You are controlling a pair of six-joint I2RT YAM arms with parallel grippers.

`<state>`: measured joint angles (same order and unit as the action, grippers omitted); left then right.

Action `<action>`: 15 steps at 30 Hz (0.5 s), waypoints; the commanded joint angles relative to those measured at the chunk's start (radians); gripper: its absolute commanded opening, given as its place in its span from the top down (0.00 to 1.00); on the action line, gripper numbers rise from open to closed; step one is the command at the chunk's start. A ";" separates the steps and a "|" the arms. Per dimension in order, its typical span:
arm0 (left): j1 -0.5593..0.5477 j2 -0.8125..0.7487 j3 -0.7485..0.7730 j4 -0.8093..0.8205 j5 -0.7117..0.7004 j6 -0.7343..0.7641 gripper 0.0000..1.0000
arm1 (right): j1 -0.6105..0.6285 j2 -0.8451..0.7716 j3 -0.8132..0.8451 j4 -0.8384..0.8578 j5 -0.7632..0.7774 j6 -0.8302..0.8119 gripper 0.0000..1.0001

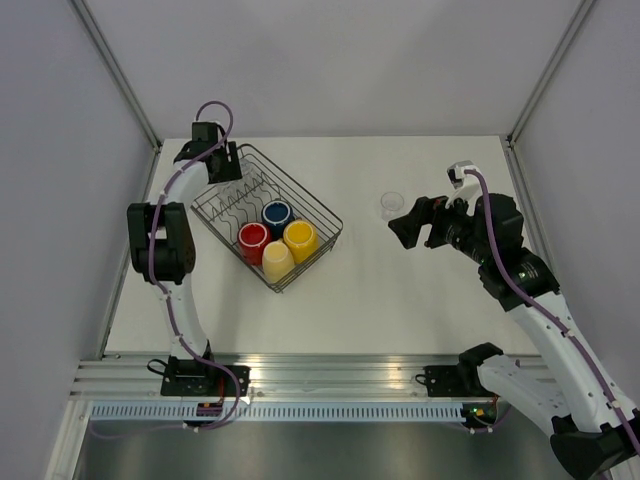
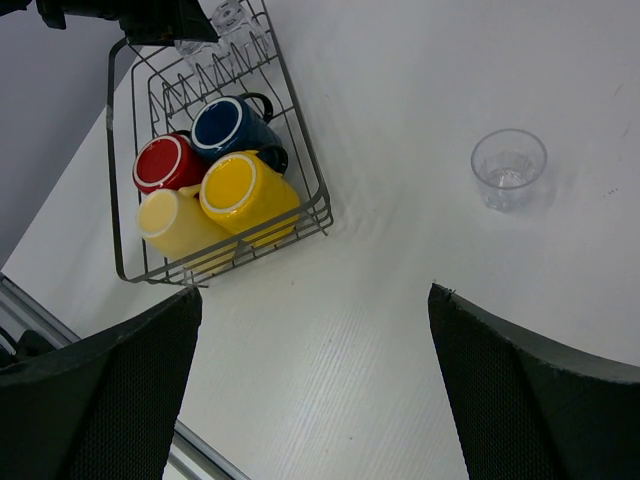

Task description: Unload the cups from the dish rack

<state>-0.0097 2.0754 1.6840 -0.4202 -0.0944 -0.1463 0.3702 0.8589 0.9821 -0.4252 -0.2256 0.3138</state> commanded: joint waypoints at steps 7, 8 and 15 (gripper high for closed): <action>0.001 0.044 0.020 -0.008 0.022 0.004 0.30 | -0.001 -0.006 0.000 0.036 -0.024 -0.012 0.02; 0.001 0.042 0.020 -0.012 0.021 0.002 0.32 | -0.001 -0.006 0.001 0.036 -0.026 -0.013 0.02; 0.001 0.019 0.019 -0.022 0.024 -0.009 0.62 | -0.001 -0.009 0.001 0.034 -0.029 -0.015 0.02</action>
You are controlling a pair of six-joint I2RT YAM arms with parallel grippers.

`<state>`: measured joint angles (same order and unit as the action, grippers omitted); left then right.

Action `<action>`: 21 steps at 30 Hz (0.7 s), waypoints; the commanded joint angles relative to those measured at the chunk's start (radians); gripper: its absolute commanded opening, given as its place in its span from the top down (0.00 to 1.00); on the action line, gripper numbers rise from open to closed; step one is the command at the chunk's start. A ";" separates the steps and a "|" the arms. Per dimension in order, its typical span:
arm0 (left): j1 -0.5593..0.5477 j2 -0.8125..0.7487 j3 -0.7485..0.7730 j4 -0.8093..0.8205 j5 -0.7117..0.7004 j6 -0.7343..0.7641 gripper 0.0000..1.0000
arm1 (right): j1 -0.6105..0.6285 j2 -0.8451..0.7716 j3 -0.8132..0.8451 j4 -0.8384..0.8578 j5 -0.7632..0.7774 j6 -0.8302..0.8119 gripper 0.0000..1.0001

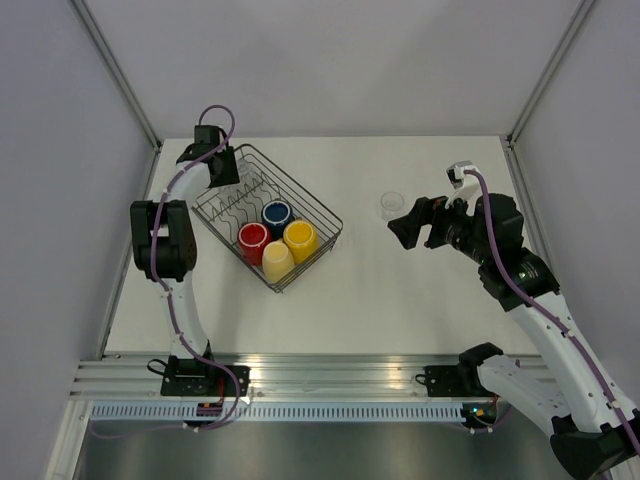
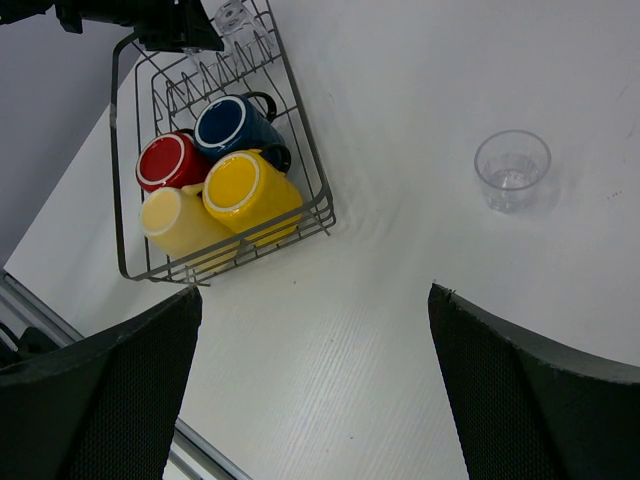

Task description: Unload the cups from the dish rack

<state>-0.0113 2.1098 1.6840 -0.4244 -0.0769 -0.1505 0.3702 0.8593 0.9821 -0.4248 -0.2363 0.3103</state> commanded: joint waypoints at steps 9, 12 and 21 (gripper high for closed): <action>0.001 -0.125 0.025 -0.040 -0.003 -0.020 0.98 | -0.001 -0.017 0.007 0.032 -0.023 -0.007 0.02; 0.002 -0.175 0.028 -0.056 -0.004 -0.021 0.98 | 0.001 -0.017 0.009 0.032 -0.026 -0.007 0.02; 0.002 -0.332 0.062 -0.100 0.143 -0.085 0.98 | -0.002 -0.011 0.003 0.057 -0.066 0.013 0.02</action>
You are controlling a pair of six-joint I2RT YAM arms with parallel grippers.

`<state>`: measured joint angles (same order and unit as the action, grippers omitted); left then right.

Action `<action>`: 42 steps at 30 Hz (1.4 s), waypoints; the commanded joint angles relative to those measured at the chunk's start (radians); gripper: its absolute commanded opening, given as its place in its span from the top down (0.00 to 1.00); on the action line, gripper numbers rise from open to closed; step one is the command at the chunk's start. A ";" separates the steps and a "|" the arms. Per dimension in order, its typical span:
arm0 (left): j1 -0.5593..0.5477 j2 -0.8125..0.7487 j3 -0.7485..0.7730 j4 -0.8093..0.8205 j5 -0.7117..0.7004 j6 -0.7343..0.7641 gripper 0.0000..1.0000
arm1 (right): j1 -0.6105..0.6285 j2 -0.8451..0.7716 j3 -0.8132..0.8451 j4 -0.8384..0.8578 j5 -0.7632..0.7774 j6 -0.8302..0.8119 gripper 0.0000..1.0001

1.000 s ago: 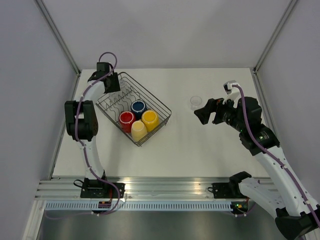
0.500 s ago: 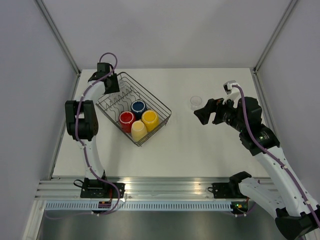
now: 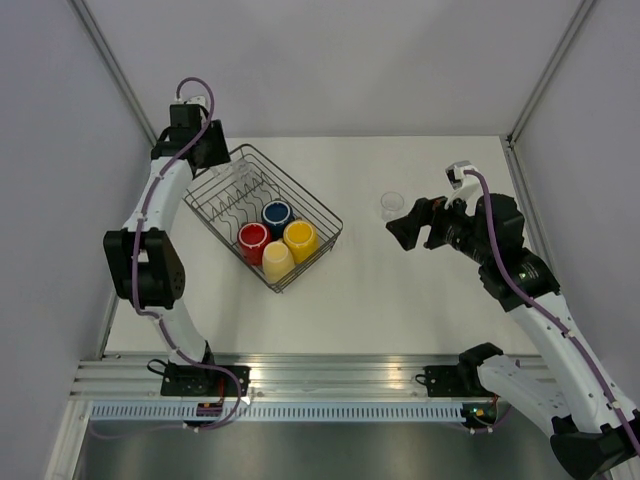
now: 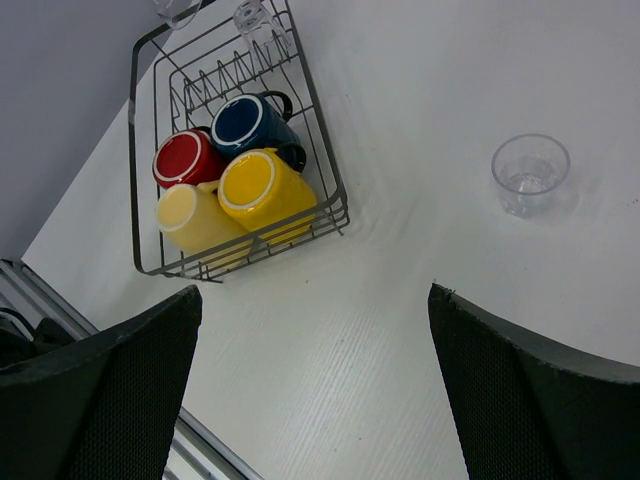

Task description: Unload the cups from the dish rack

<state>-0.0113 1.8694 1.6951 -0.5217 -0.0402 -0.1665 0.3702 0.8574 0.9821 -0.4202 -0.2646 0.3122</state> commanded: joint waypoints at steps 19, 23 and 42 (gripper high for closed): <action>-0.216 -0.392 -0.303 0.581 0.824 -0.668 0.98 | -0.001 0.048 -0.235 0.748 -0.396 0.386 0.02; -0.320 -0.444 -0.519 0.846 0.806 -0.853 0.98 | 0.001 0.063 -0.292 0.921 -0.459 0.444 0.02; -0.530 -0.449 -0.859 1.428 0.695 -1.309 0.98 | 0.081 0.193 -0.332 1.206 -0.516 0.492 0.41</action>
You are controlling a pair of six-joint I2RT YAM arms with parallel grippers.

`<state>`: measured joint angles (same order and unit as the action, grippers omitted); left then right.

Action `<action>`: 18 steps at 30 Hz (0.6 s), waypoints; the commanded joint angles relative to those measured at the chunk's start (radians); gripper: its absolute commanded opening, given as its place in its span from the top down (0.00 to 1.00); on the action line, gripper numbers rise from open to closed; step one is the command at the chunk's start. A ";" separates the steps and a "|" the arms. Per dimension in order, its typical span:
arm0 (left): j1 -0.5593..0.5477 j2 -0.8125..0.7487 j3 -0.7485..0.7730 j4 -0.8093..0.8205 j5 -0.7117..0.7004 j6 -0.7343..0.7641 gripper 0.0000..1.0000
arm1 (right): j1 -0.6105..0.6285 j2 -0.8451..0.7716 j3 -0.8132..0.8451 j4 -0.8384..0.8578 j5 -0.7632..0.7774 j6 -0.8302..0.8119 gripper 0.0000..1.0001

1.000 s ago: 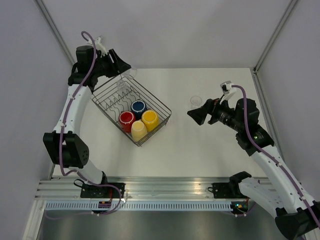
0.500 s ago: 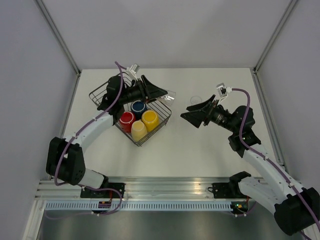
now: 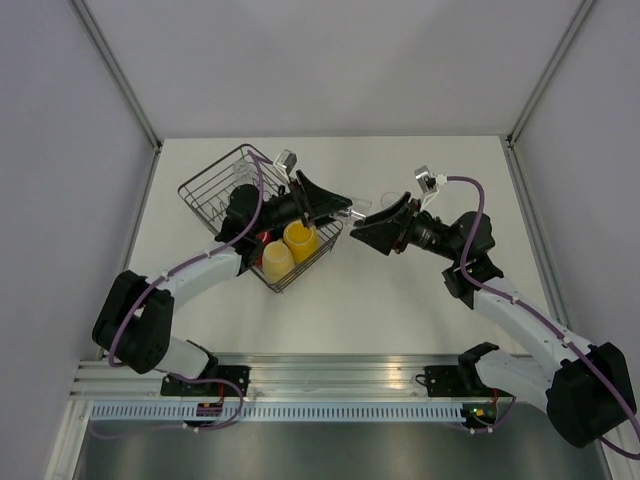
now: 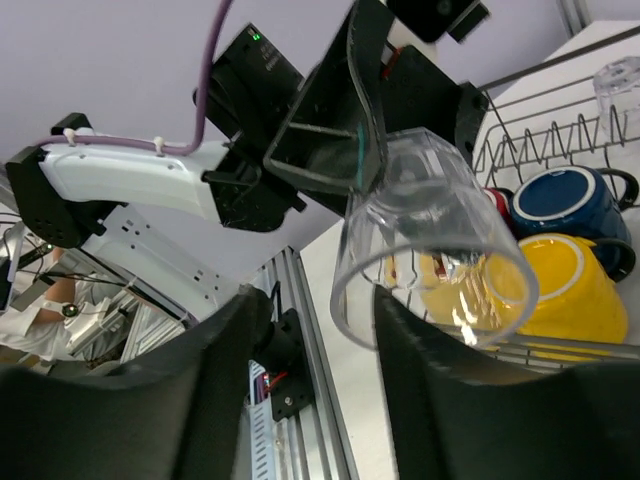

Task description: Unload the cups from the dish rack

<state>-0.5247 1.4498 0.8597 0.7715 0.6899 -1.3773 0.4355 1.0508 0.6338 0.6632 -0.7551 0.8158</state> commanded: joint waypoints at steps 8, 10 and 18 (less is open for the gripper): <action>-0.040 -0.094 -0.132 0.169 -0.107 -0.143 0.98 | 0.040 0.005 0.023 0.107 -0.029 -0.056 0.74; -0.040 -0.114 -0.143 0.166 -0.118 -0.138 0.98 | 0.043 0.008 0.024 0.105 -0.030 -0.063 0.87; -0.040 -0.155 -0.149 0.115 -0.122 -0.108 0.63 | 0.045 -0.026 0.038 0.043 -0.009 -0.116 1.00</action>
<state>-0.5583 1.3453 0.7078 0.8562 0.6006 -1.4708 0.4694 1.0534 0.6357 0.6968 -0.7517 0.7746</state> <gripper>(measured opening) 0.586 0.033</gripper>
